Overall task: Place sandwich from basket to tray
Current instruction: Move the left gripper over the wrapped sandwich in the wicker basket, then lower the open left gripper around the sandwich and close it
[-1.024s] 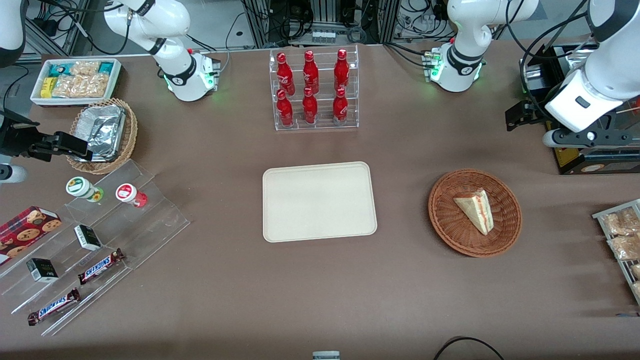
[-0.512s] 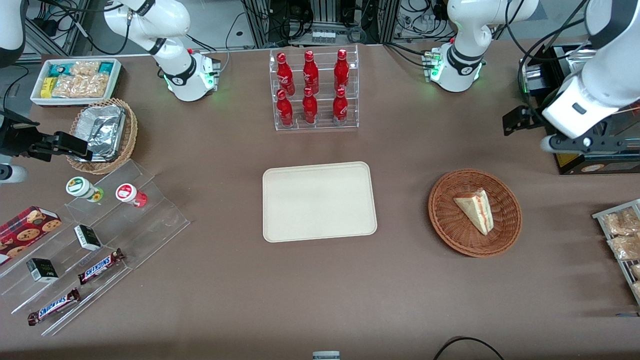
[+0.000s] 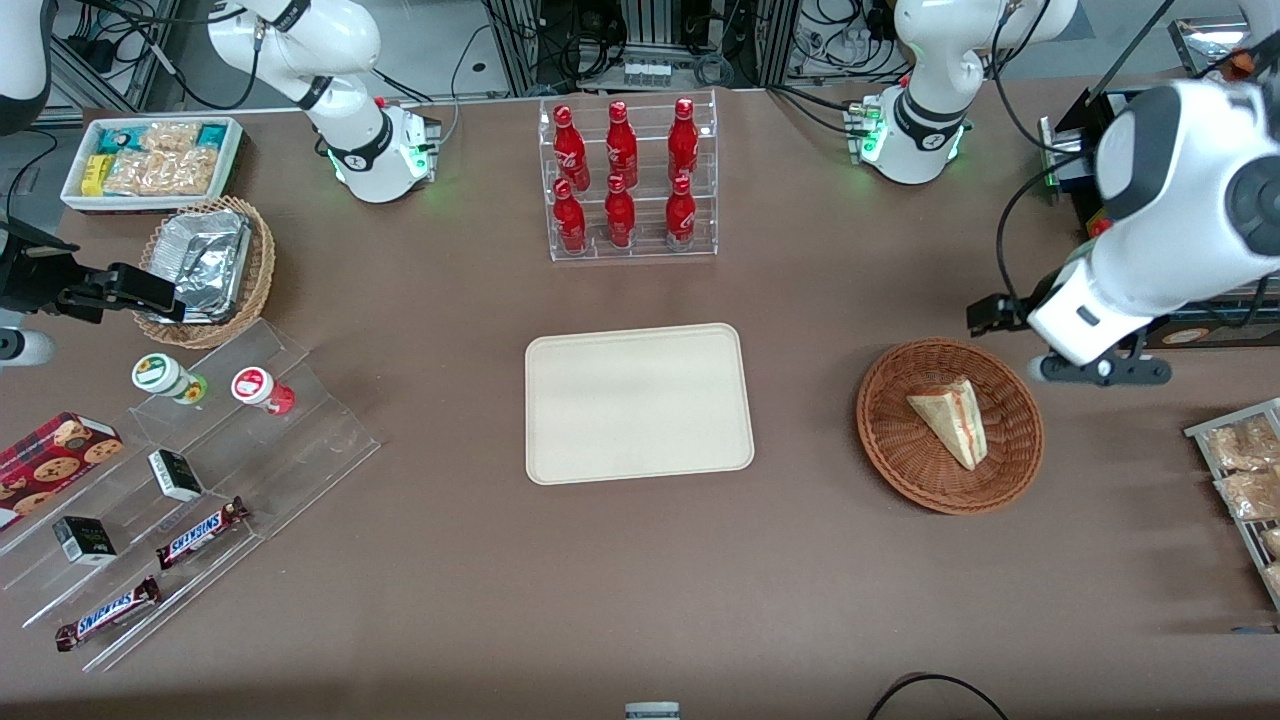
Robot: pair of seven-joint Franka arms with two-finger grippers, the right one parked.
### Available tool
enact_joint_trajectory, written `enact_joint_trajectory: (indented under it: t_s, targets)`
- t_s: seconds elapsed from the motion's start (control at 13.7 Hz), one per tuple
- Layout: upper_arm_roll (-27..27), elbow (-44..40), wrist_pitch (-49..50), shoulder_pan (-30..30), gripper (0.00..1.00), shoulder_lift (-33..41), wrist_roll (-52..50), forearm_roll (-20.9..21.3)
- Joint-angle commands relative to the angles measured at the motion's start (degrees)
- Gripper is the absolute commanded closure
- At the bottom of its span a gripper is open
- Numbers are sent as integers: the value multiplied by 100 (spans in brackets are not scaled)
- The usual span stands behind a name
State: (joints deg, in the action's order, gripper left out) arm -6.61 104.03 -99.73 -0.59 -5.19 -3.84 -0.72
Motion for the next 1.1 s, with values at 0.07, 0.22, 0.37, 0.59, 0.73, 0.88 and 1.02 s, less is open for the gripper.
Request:
enact_joint_trajectory:
  t_s: [0.07, 0.22, 0.37, 0.59, 0.73, 0.88, 1.02]
  targets:
    - [55, 29, -511, -20, 0, -464, -91, -69]
    - [55, 161, -810, -20, 0, -588, -100, -51]
    - [64, 406, -1153, 6, 0, -598, -248, -43]
    - [64, 706, -1549, 33, 0, -606, -608, -34]
    - [64, 908, -1759, 42, 0, -589, -950, -34]
    - [125, 1232, -2137, 68, 0, -527, -1267, -34]
    - [143, 1479, -2419, 77, 0, -475, -1522, -42]
